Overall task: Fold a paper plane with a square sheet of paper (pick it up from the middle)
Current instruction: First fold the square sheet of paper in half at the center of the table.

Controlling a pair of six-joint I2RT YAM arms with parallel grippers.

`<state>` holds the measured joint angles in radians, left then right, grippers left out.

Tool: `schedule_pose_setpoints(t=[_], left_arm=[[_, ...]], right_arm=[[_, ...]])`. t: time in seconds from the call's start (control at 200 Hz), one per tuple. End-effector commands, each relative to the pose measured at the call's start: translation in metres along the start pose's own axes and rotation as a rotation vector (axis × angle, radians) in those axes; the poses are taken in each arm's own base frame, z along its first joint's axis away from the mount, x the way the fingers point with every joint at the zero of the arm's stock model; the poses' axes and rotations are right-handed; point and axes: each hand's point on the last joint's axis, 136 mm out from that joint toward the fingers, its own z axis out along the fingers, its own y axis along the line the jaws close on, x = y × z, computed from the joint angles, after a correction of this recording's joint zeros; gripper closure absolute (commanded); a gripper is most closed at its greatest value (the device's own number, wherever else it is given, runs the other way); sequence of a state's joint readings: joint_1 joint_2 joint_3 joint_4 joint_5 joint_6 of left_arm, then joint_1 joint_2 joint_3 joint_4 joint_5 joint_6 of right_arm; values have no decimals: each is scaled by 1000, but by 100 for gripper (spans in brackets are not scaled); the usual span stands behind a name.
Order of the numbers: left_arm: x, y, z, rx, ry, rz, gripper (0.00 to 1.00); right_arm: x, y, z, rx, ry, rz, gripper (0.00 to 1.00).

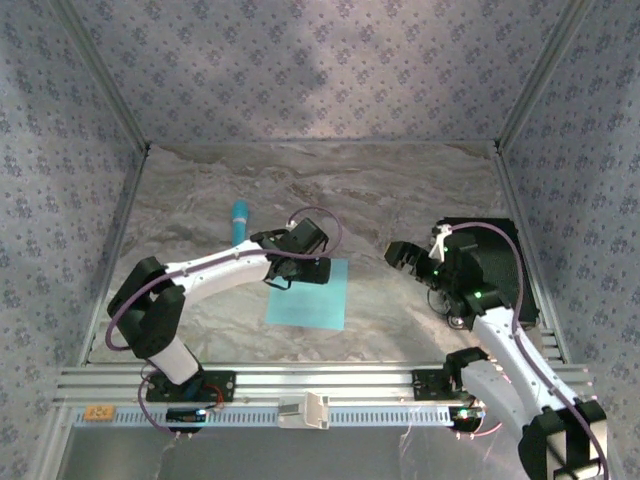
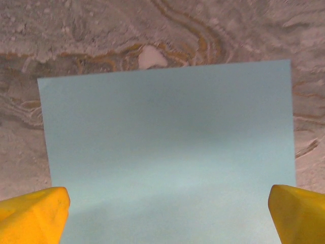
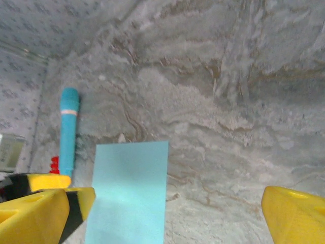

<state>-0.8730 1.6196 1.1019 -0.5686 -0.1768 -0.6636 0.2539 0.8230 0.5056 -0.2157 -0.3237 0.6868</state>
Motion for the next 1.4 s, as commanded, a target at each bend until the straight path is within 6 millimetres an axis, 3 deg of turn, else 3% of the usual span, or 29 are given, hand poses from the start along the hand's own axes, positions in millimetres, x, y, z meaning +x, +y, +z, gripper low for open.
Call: schedule_pose_setpoints(t=[0.0, 0.18, 0.33, 0.55, 0.67, 0.944, 1.149, 1.394], left_arm=[[10, -2, 1, 9, 78, -1, 0], [24, -5, 12, 2, 165, -21, 0], [32, -4, 19, -30, 220, -35, 0], [36, -8, 25, -70, 276, -52, 0], [38, -10, 28, -93, 289, -53, 0], [43, 1, 38, -155, 329, -70, 0], [39, -7, 40, -106, 328, -50, 0], [35, -1, 46, -129, 331, -46, 0]], right_arm=[[2, 1, 1, 61, 38, -15, 1], [17, -20, 9, 172, 117, 76, 1], [30, -9, 22, 89, 168, 77, 1], [30, -9, 30, 130, 145, 58, 1], [32, 1, 33, 81, 154, 27, 1], [39, -7, 33, 122, 167, 26, 1], [40, -8, 34, 127, 168, 20, 1], [43, -5, 37, 136, 168, -26, 1]])
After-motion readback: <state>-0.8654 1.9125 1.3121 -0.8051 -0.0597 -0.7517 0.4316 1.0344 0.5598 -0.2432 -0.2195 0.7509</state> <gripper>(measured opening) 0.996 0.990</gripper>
